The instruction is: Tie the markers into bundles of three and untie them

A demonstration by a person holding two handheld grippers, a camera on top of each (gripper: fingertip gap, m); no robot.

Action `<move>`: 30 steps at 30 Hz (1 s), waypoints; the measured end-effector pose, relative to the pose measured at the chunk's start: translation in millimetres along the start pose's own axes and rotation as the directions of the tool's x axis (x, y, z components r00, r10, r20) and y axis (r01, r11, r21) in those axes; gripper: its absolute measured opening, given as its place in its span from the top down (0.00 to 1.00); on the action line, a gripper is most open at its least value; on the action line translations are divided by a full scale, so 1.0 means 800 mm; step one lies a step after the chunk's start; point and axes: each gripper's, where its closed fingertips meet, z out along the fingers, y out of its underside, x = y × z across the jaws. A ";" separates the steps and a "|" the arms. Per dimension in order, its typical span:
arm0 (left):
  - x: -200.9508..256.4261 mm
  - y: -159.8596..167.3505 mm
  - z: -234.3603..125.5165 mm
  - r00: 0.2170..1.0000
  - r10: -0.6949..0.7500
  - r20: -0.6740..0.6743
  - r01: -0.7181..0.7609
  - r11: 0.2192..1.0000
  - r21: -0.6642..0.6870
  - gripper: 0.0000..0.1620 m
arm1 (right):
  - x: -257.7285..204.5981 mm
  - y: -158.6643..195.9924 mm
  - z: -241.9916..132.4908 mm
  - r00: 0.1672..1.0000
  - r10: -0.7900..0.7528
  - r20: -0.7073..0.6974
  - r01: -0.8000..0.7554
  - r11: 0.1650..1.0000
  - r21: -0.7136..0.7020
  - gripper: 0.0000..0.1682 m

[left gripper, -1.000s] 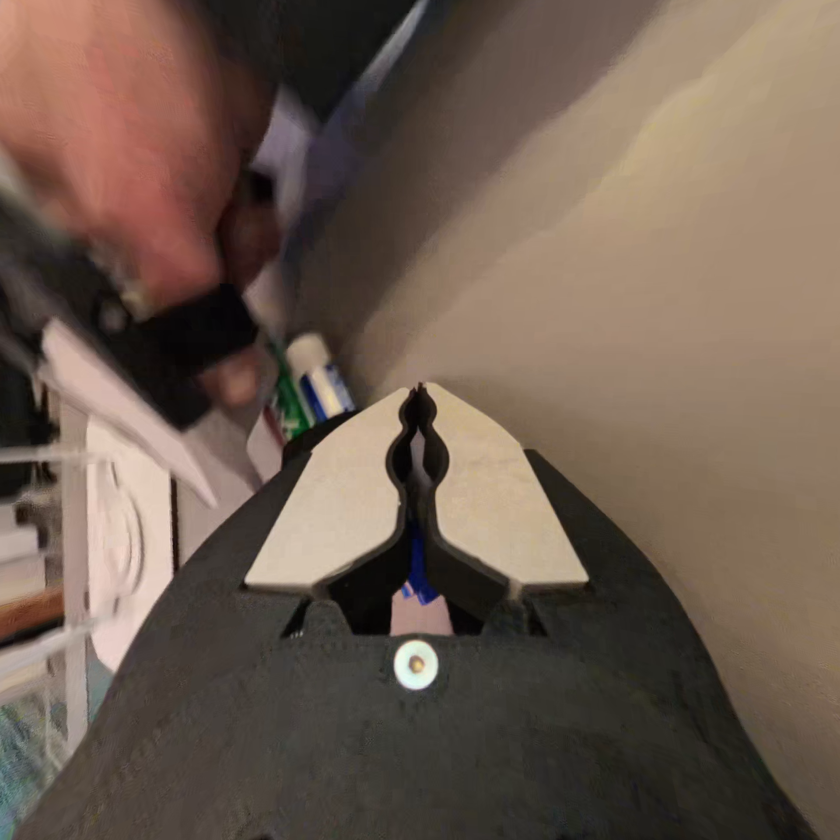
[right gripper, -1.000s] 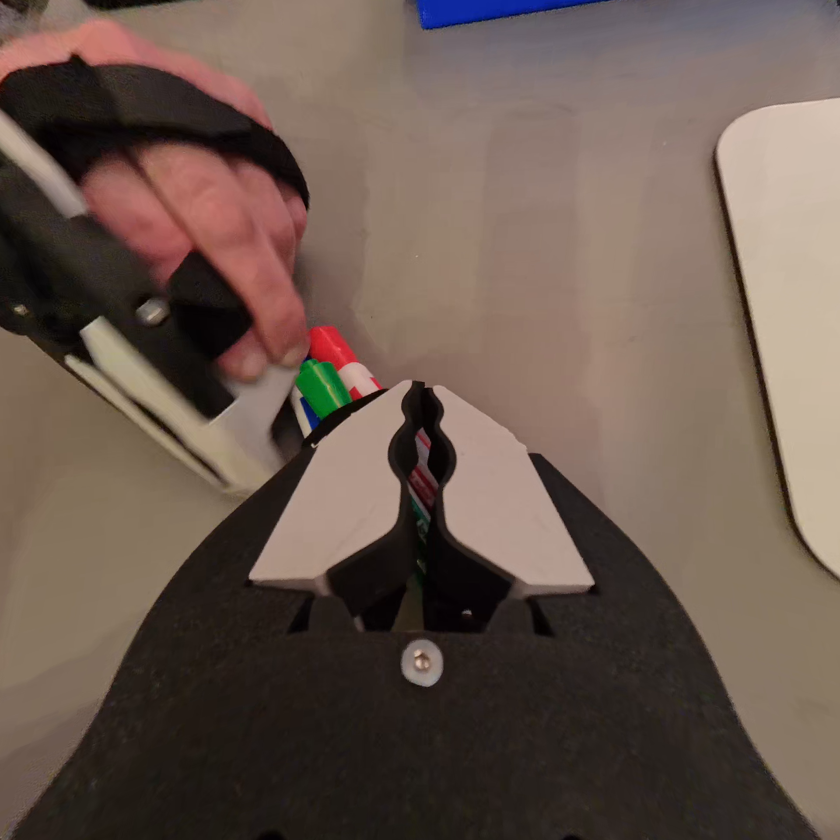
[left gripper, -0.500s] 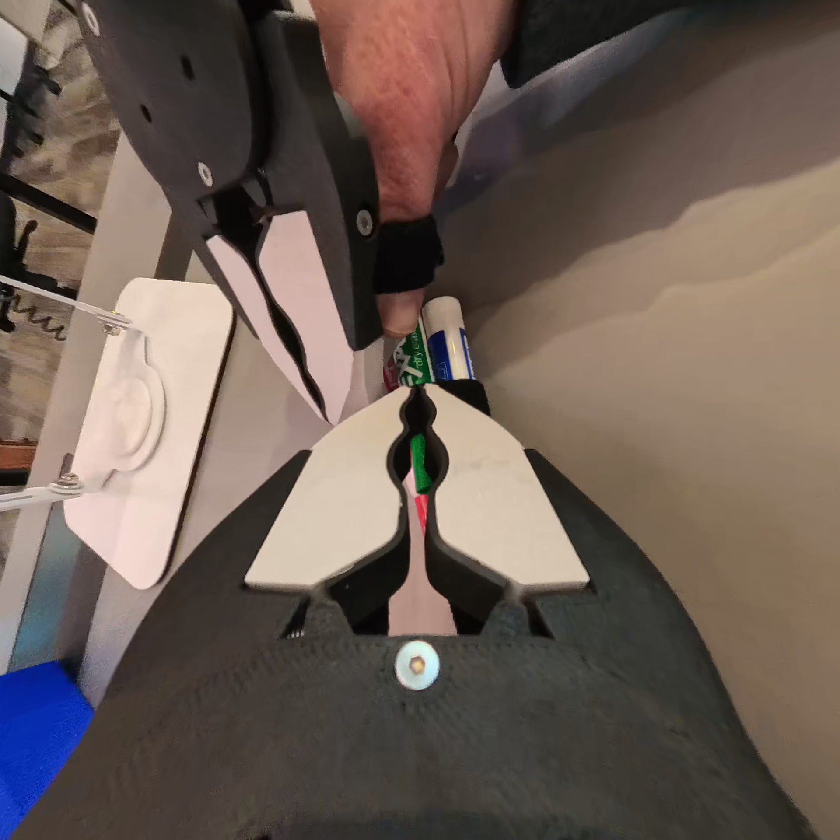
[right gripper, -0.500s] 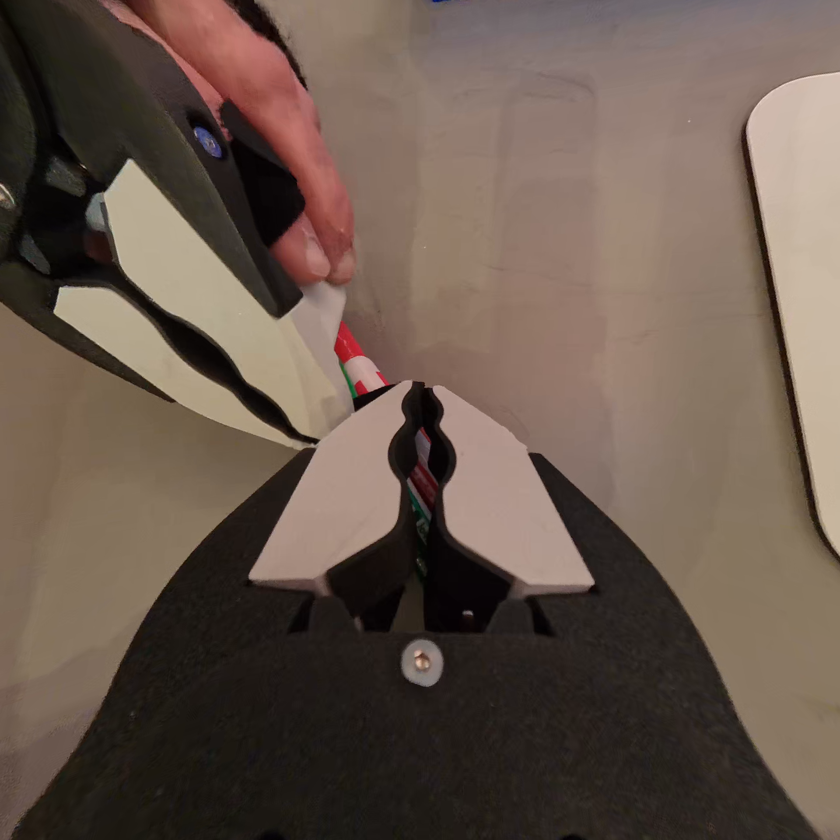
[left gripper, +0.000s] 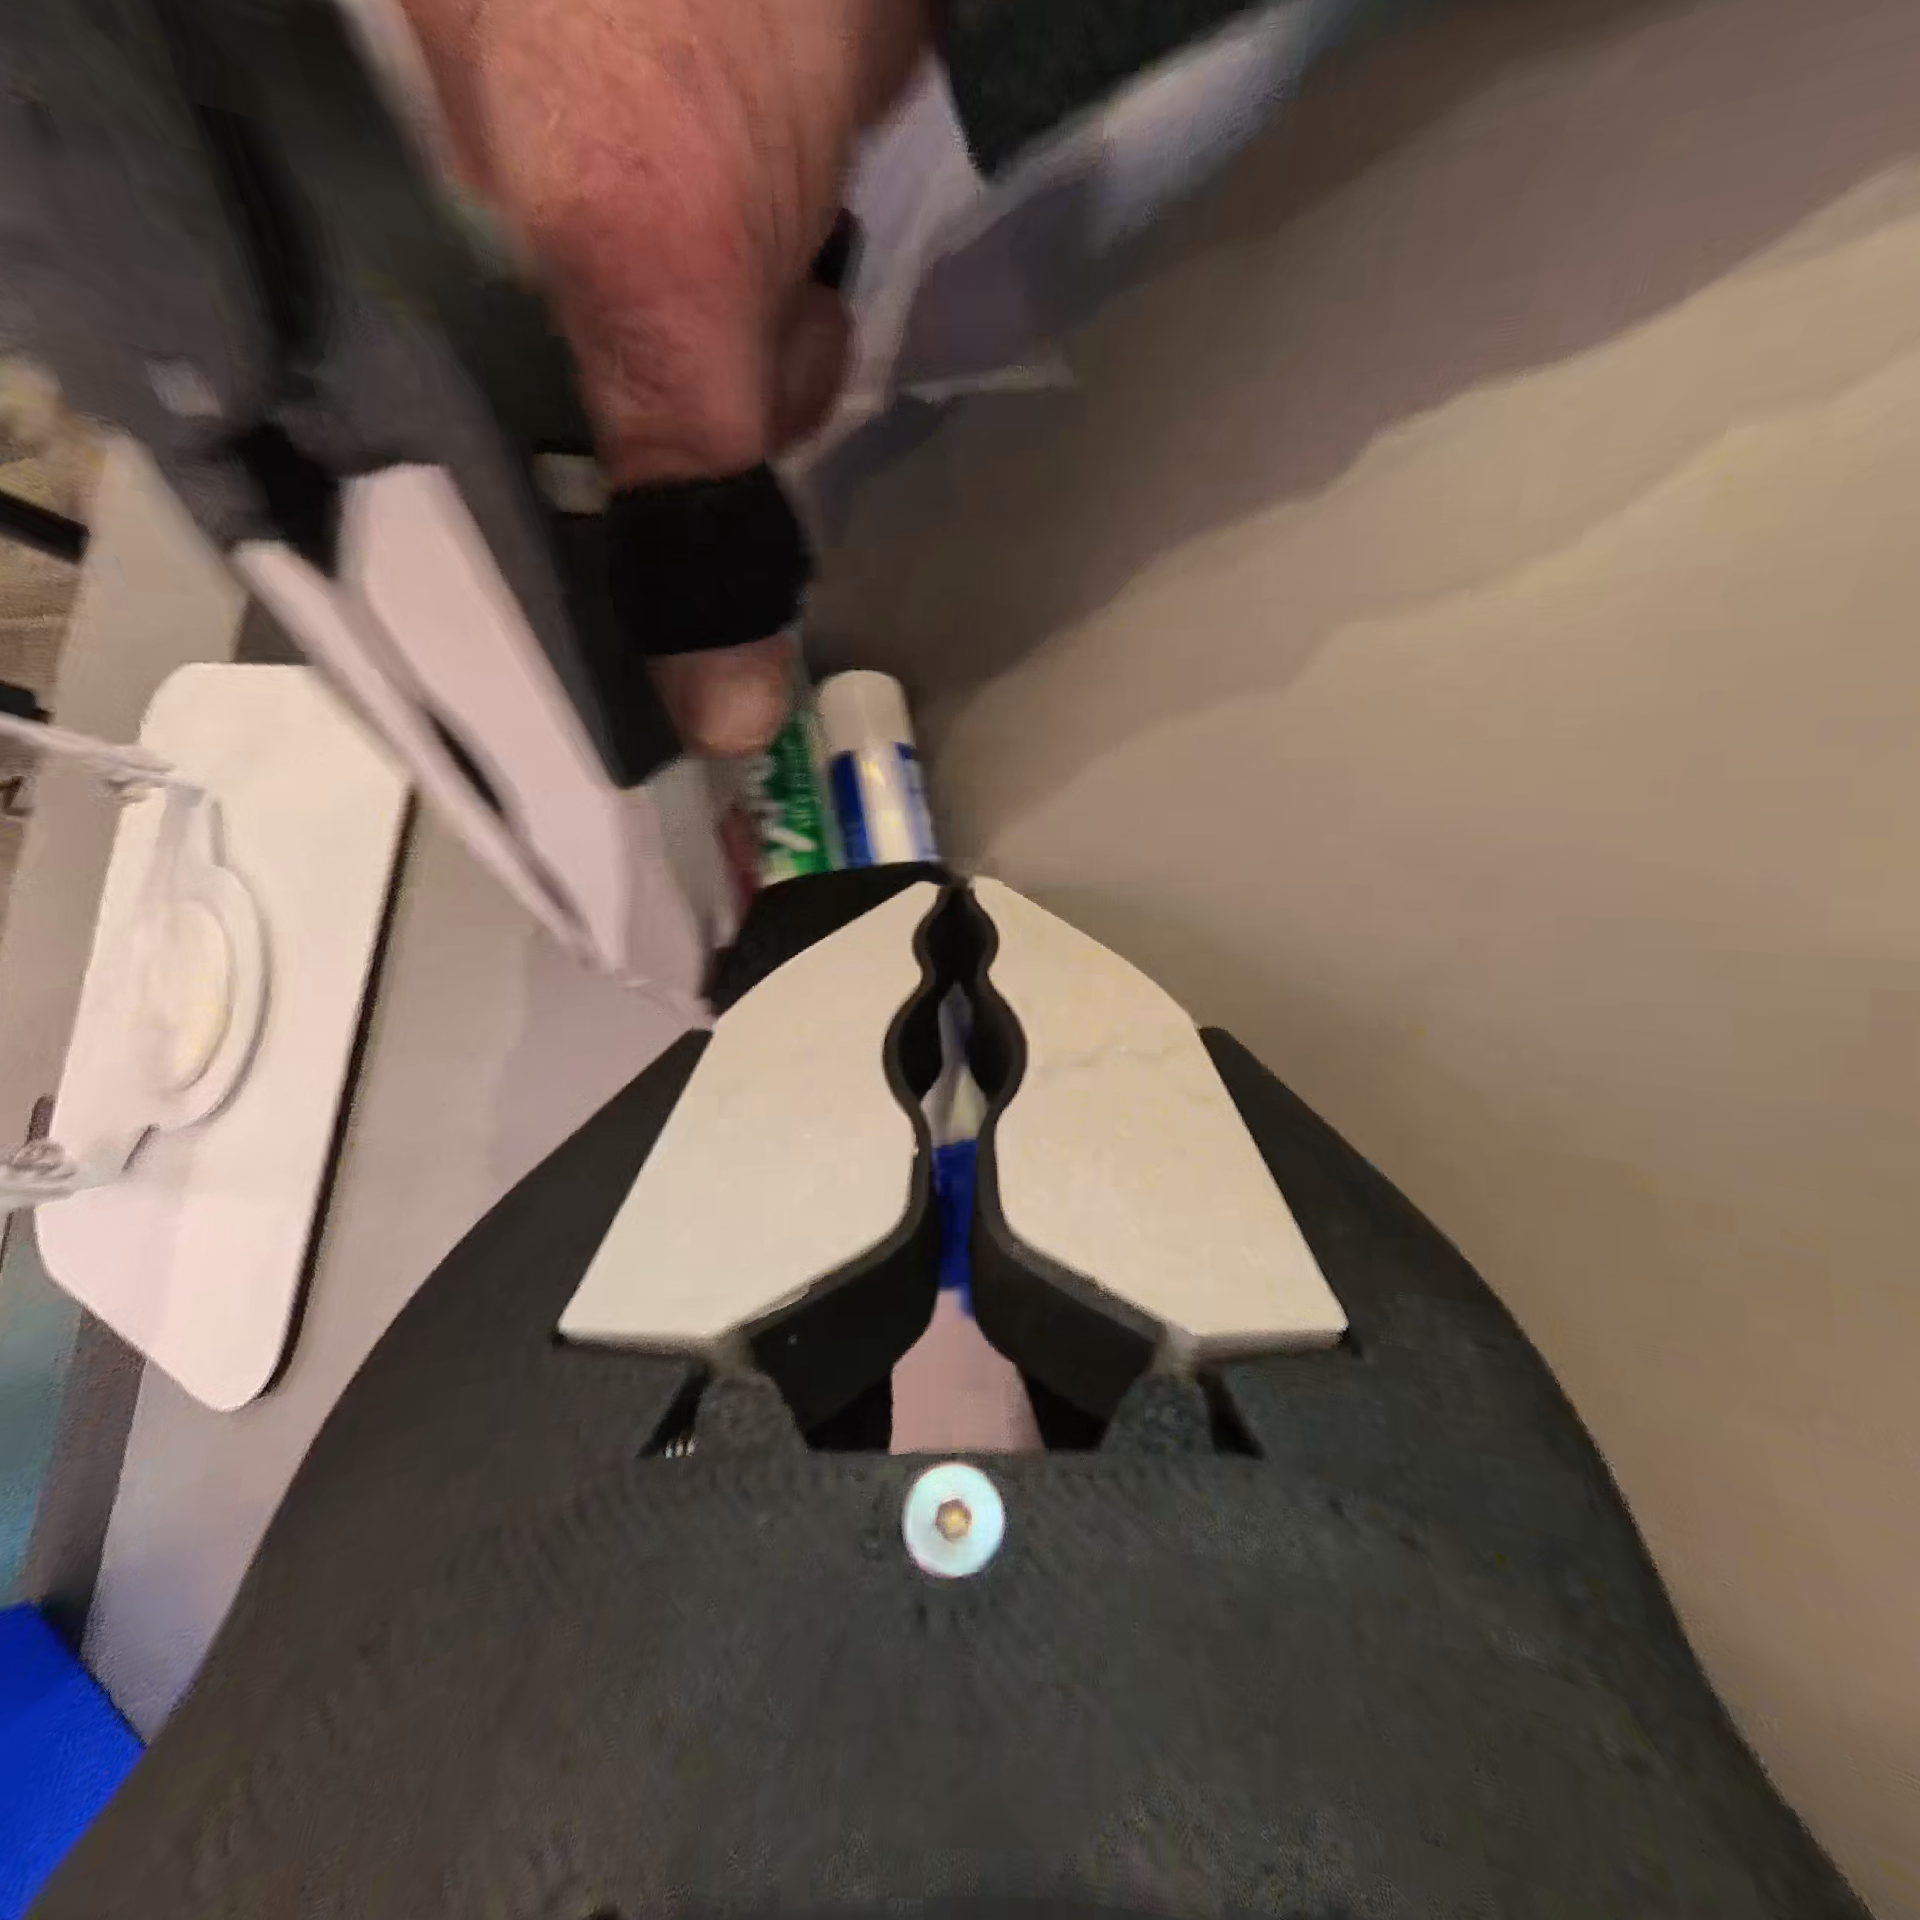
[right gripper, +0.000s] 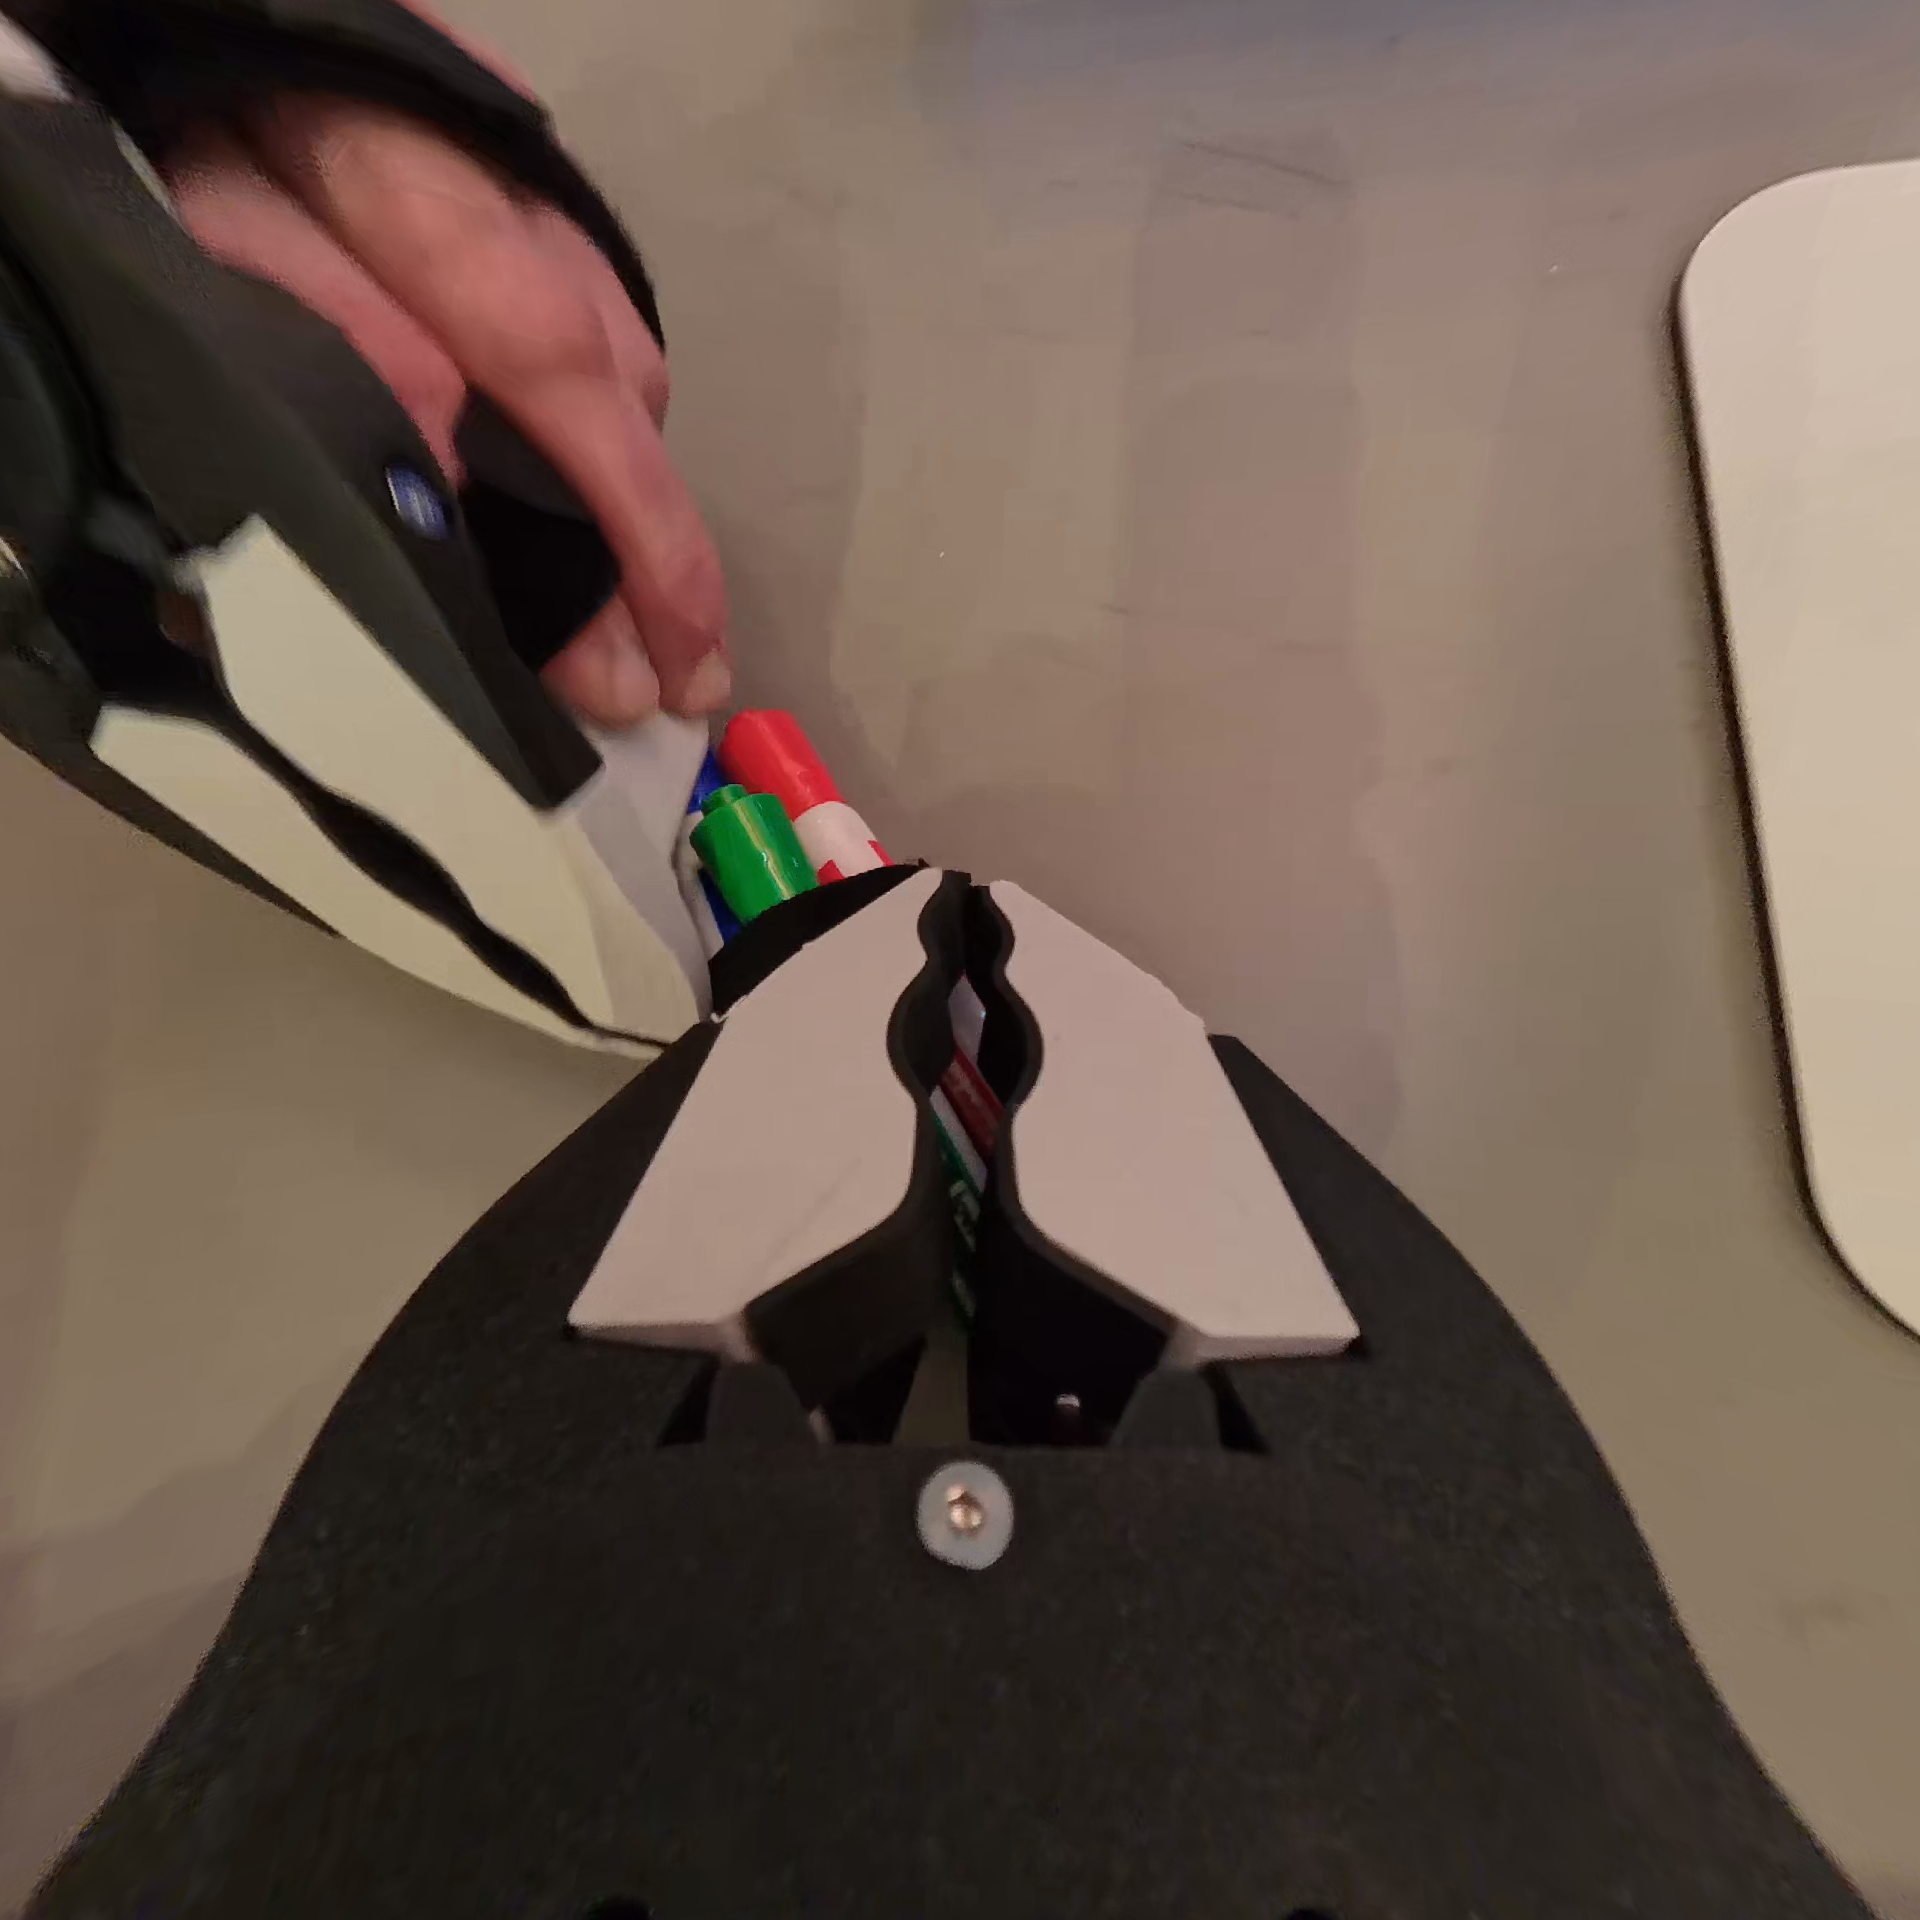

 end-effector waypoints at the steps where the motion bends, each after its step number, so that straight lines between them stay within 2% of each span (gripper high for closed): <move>1: -0.013 -0.005 -0.011 0.999 -0.037 0.029 0.036 0.999 0.030 1.00 | -0.001 0.000 0.000 1.000 0.000 -0.001 0.000 1.000 -0.002 1.00; 3: -0.033 -0.007 -0.025 0.992 -0.103 0.068 0.099 0.993 0.058 1.00 | -0.003 -0.001 0.001 1.000 -0.009 -0.003 0.009 1.000 -0.009 1.00; 5: -0.043 0.004 -0.019 0.984 -0.155 0.085 0.155 0.988 0.011 1.00 | -0.004 -0.002 0.003 1.000 -0.012 -0.002 0.012 1.000 -0.010 1.00; 7: -0.049 0.013 -0.011 0.983 -0.135 0.125 0.141 0.989 -0.041 1.00 | -0.003 -0.001 0.003 1.000 -0.011 -0.007 0.011 1.000 -0.016 1.00; 10: -0.047 0.018 -0.007 0.974 -0.218 0.069 0.222 0.974 -0.051 1.00 | -0.003 -0.001 0.002 1.000 -0.002 0.000 0.002 1.000 -0.006 1.00; 16: -0.039 0.018 -0.006 0.985 -0.167 0.047 0.170 0.983 -0.071 1.00 | -0.005 -0.006 0.006 1.000 -0.017 -0.004 0.017 1.000 -0.001 1.00; 18: -0.038 0.018 -0.006 0.992 -0.110 0.055 0.114 0.991 -0.075 1.00 | -0.004 -0.006 0.008 0.999 -0.029 -0.015 0.029 0.999 -0.014 1.00; 30: -0.035 0.021 -0.003 0.997 -0.049 0.053 0.053 0.995 -0.087 1.00 | 0.005 -0.010 0.020 0.989 -0.129 -0.071 0.123 0.989 -0.085 1.00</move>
